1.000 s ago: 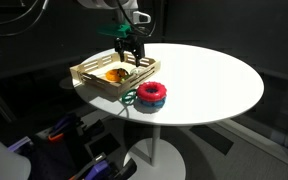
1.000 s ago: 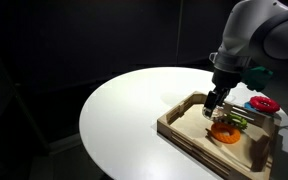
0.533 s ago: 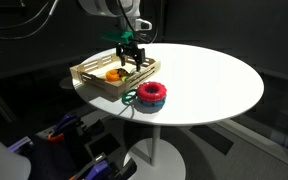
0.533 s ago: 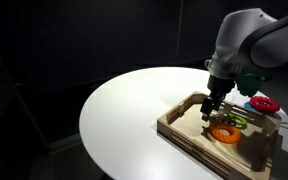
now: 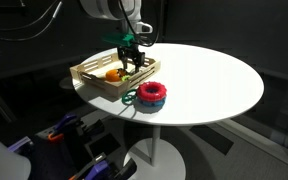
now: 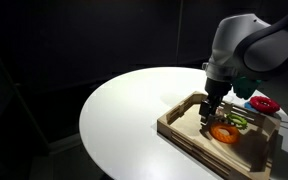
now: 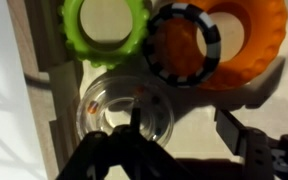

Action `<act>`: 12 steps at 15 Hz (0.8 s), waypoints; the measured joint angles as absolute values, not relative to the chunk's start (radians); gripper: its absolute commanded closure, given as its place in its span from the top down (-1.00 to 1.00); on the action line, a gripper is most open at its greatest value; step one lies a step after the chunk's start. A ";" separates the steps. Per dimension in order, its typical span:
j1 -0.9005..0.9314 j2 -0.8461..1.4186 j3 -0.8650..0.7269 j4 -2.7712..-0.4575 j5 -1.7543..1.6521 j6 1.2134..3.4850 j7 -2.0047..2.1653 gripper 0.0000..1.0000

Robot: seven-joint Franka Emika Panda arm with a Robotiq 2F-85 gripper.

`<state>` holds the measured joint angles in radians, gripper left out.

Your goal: Take the clear ring off of the tray

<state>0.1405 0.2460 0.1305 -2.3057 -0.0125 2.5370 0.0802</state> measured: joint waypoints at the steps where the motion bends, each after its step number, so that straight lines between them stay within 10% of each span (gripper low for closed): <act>1: 0.140 0.247 0.130 -2.304 -0.012 2.537 0.080 -0.25; 5: 0.141 0.251 0.128 -2.298 -0.012 2.537 0.080 -0.86; 12: 0.140 0.246 0.131 -2.270 0.023 2.537 0.073 -0.81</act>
